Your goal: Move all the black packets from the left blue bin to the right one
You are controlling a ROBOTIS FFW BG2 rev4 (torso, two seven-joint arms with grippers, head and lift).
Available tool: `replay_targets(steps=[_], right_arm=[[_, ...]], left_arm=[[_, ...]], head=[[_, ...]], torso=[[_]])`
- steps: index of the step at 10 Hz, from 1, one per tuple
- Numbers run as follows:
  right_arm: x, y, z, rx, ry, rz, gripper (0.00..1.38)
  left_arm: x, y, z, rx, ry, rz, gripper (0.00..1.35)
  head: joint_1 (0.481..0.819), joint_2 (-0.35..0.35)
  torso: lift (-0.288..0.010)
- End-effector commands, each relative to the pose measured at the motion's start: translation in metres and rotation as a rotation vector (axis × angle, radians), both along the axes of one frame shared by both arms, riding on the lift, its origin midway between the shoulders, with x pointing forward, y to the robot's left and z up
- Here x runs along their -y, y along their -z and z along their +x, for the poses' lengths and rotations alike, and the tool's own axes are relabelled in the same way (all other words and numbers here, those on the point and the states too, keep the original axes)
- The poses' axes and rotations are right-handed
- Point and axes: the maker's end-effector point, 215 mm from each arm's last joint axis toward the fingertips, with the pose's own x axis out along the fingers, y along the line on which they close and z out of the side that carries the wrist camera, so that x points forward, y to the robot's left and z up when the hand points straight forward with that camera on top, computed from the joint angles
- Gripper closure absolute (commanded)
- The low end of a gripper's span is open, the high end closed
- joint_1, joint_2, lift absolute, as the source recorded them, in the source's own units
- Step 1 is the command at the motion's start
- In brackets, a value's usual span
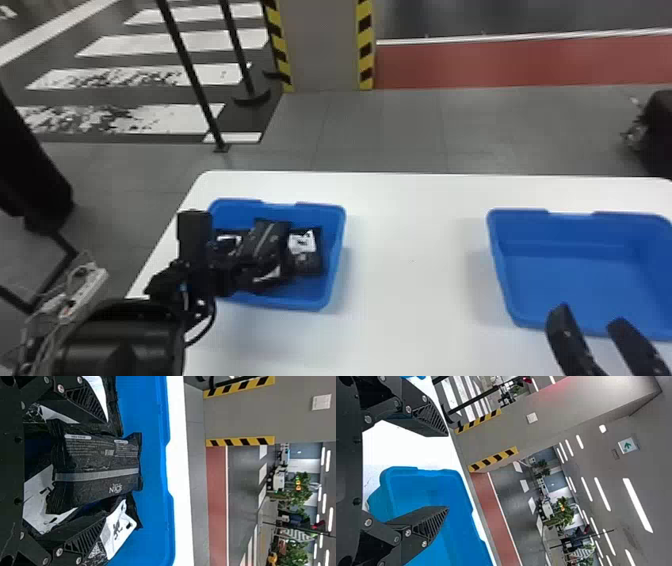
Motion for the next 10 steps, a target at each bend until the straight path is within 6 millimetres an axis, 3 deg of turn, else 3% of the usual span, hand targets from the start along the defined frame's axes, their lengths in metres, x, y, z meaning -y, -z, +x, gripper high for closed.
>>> replay_targets(steps=[1, 2, 3, 4, 5, 6, 8, 10], right_arm=[[0.0, 0.002, -0.001, -0.005, 0.001, 0.006, 0.4], [0.0, 0.002, -0.001, -0.004, 0.0, 0.007, 0.4], [0.0, 0.002, -0.001, -0.004, 0.0, 0.007, 0.4], [0.0, 0.001, -0.001, -0.002, 0.001, 0.009, 0.4], [0.0, 0.001, -0.001, -0.002, 0.0, 0.008, 0.4], [-0.001, 0.001, -0.001, -0.002, -0.001, 0.009, 0.4], [-0.004, -0.003, 0.001, 0.006, -0.005, 0.018, 0.41], [-0.012, -0.011, 0.005, 0.03, -0.029, 0.045, 0.41]], left_arm=[[-0.002, 0.01, -0.001, -0.041, -0.009, 0.003, 0.31], [-0.004, 0.017, -0.005, -0.069, -0.011, 0.006, 0.5], [-0.003, 0.012, -0.001, -0.062, 0.003, 0.016, 0.87], [-0.001, 0.004, 0.004, -0.033, 0.02, 0.02, 0.99], [0.003, -0.012, 0.012, 0.015, 0.046, 0.029, 1.01], [0.004, -0.022, 0.015, 0.041, 0.061, 0.052, 1.24], [0.012, -0.038, -0.008, 0.057, 0.078, 0.044, 1.21], [0.051, -0.101, -0.059, 0.147, 0.144, -0.016, 1.21]], head=[[0.695, 0.163], [0.695, 0.165], [0.695, 0.166], [0.695, 0.167], [0.695, 0.165], [0.695, 0.162], [0.695, 0.155], [0.695, 0.153]], torso=[[-0.11], [-0.11], [-0.11], [-0.11], [-0.11], [-0.11], [-0.11], [-0.11]])
